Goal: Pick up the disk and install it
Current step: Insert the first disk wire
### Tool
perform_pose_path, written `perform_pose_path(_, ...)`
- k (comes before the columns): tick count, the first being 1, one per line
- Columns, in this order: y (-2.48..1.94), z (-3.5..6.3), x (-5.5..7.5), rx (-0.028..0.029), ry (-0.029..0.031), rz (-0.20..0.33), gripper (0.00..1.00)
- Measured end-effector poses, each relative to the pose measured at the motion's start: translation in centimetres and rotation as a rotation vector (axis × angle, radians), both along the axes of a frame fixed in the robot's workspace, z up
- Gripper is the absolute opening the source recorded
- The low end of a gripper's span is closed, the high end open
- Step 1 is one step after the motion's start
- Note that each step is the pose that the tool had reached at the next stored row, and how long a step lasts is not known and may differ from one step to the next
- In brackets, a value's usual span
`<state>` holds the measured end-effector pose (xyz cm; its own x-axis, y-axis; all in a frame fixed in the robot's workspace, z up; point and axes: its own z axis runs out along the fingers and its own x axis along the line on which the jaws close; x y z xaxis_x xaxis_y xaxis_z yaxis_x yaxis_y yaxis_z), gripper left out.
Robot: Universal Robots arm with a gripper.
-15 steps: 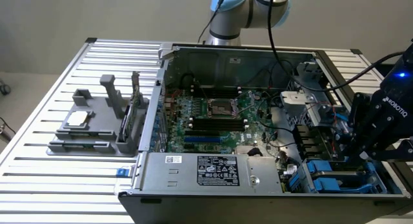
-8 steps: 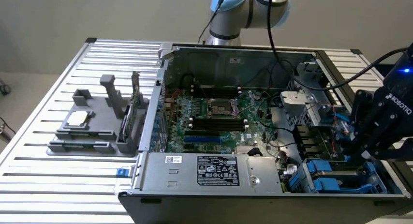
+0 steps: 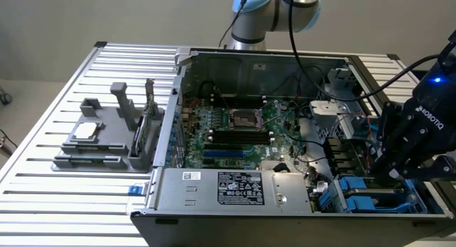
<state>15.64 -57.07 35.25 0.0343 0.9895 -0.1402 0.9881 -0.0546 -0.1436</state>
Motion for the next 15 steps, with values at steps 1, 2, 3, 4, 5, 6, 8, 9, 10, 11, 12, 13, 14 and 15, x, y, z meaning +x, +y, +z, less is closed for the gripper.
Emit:
perform_pose_path(1, 0.00, 0.01, -0.3, 0.0011, 0.0006, 0.000, 0.25)
perform_pose_path(2, 0.00, 0.05, -0.5, 0.0034, 0.0016, 0.000, 0.25)
perform_pose_path(3, -0.01, 0.13, -0.8, 0.0077, 0.0027, 0.000, 0.25)
perform_pose_path(4, 0.00, 0.18, -1.0, 0.0139, 0.0042, 0.001, 0.25)
perform_pose_path(5, -0.01, 0.20, -1.1, 0.0224, 0.0054, 0.001, 0.25)
perform_pose_path(6, -0.01, 0.22, -1.3, 0.0326, 0.0063, 0.002, 0.25)
perform_pose_path(8, 0.00, 0.27, -1.6, 0.0559, 0.0073, 0.003, 0.25)
perform_pose_path(9, 0.00, 0.29, -1.7, 0.0633, 0.0074, 0.004, 0.25)
perform_pose_path(10, 0.01, 0.29, -1.7, 0.0638, 0.0074, 0.004, 0.25)
perform_pose_path(11, 0.01, 0.29, -1.7, 0.0645, 0.0073, 0.004, 0.25)
perform_pose_path(12, 0.01, 0.30, -1.7, 0.0650, 0.0073, 0.004, 0.25)
perform_pose_path(13, 0.00, 0.29, -1.7, 0.0657, 0.0073, 0.004, 0.25)
perform_pose_path(14, 0.00, 0.29, -1.7, 0.0663, 0.0073, 0.004, 0.25)
perform_pose_path(15, 0.00, 0.29, -1.7, 0.0669, 0.0073, 0.004, 0.25)
